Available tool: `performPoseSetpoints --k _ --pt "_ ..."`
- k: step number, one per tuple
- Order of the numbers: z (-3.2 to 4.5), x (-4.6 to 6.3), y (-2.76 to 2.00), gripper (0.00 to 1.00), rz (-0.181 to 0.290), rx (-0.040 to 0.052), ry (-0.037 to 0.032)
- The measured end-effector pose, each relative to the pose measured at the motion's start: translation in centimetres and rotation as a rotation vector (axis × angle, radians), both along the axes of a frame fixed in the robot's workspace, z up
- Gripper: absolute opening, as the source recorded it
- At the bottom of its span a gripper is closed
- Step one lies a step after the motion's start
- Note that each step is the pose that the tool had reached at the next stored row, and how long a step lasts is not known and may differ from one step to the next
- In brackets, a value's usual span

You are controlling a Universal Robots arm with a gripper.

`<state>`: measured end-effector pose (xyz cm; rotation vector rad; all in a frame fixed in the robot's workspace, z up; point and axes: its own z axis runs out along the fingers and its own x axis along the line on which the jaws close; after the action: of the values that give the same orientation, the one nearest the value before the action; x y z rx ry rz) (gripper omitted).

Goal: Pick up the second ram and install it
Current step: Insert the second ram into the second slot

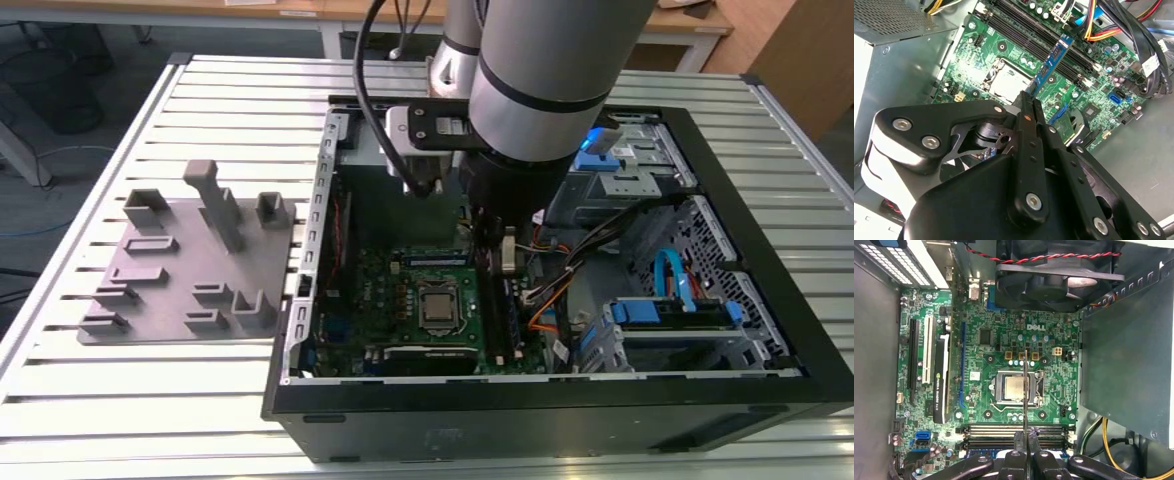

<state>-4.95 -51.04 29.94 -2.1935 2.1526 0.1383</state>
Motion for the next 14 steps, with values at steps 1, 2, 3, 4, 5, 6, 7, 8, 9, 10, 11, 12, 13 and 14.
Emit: performPoseSetpoints --k 1,2,3,4,5,6,7,8,9,10,11,12,13,14 --pt "0.00 0.00 0.00 0.13 0.000 0.0000 0.0000" --pt "0.00 0.00 0.00 0.13 0.000 0.0000 0.0000" --pt "0.00 0.00 0.00 0.13 0.000 0.0000 0.0000" --pt "-0.01 0.00 0.00 0.13 0.000 0.0000 0.0000" --pt "-0.01 0.00 0.00 0.13 -0.001 0.0000 0.0000" --pt "-0.01 0.00 0.00 0.13 -0.003 0.0000 -0.0001" --pt "-0.01 0.01 0.00 0.13 -0.010 0.0002 -0.0001" --pt "-0.01 0.01 0.00 0.13 -0.023 0.0001 -0.0001" --pt "-0.02 0.01 0.00 0.13 -0.038 0.0001 0.0000" --pt "-0.02 0.00 0.00 0.13 -0.056 0.0000 0.0000" --pt "-0.02 0.01 0.00 0.13 -0.073 0.0000 0.0000" --pt "-0.02 0.00 0.00 0.13 -0.091 -0.0001 0.0000" --pt "-0.03 0.00 0.00 0.13 -0.108 0.0000 0.0000" --pt "-0.03 0.00 0.00 0.13 -0.126 -0.0001 0.0001"
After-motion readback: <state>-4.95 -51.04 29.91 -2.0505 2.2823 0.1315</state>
